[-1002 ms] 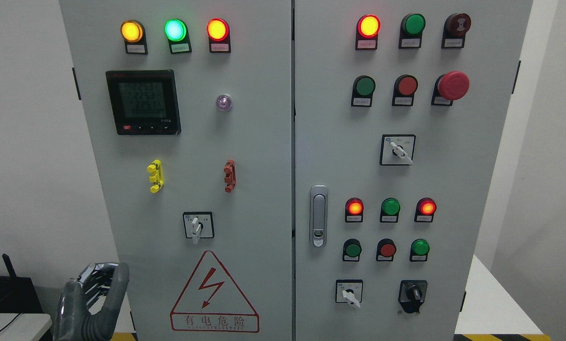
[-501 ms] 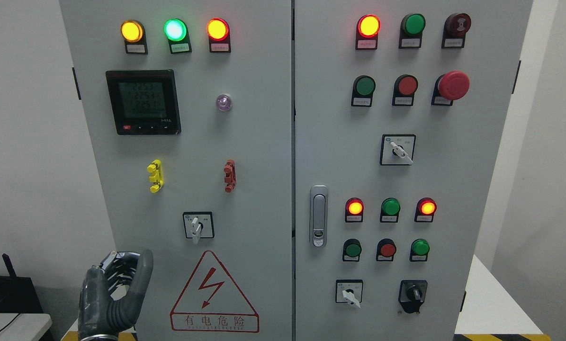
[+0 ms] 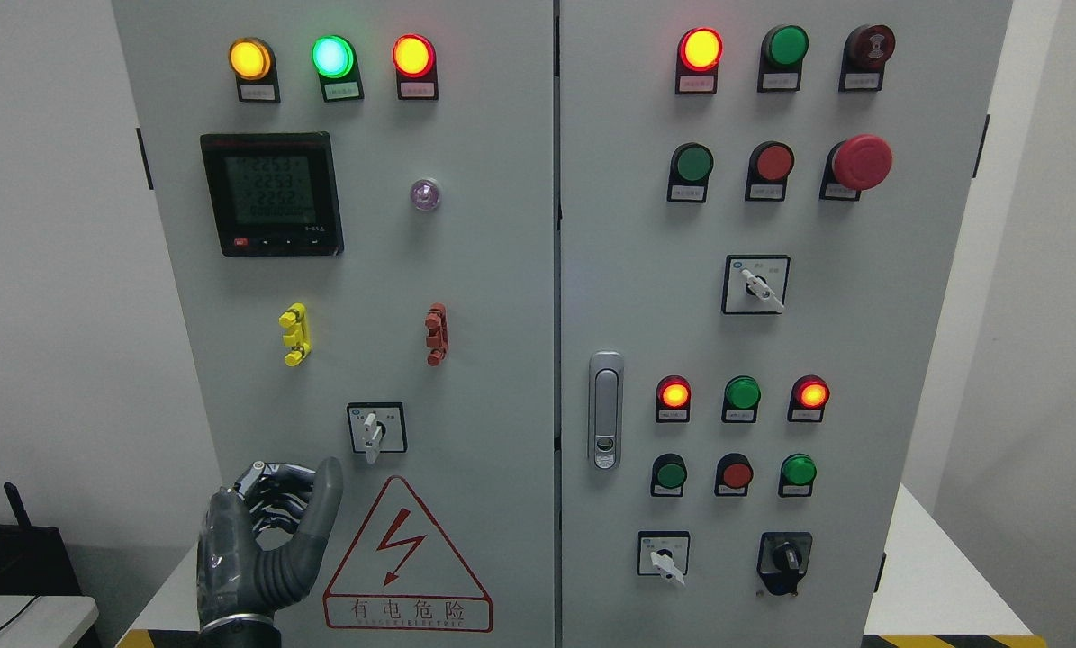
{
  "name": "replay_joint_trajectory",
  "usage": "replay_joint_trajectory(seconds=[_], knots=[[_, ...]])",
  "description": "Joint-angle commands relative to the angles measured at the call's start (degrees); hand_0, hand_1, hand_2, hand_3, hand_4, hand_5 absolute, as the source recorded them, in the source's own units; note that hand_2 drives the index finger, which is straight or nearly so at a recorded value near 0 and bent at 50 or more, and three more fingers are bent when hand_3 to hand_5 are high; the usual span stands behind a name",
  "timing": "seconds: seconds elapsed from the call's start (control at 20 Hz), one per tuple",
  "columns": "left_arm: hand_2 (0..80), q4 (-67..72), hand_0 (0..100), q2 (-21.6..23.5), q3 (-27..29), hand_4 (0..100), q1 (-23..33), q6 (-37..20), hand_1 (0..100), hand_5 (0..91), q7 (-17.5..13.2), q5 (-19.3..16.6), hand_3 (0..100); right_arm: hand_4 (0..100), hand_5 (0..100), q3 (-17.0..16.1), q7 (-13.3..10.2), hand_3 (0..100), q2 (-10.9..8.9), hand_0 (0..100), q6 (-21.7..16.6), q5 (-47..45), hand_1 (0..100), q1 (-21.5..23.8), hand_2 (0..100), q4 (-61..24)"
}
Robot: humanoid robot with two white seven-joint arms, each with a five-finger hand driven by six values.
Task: Turn on light switch 1
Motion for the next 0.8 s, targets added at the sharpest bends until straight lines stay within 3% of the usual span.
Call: replay_joint_trajectory(seconds=[0.0, 0.75], knots=[[55.2, 0.1, 16, -2.6, -2.7, 75, -1.5, 2.3, 41, 64.4, 1.3, -1.4, 73, 0, 0, 1.0, 0.0, 0, 0.05, 12, 0.0, -1.4, 39, 0.0, 0, 0.0], [54.7, 0.9, 15, -3.7, -1.5, 75, -2.5, 6.0, 45, 63.7, 3.2, -1.5, 73, 0, 0, 1.0, 0.0, 0, 0.05, 12, 0.0, -1.4, 39, 0.0, 0, 0.0]])
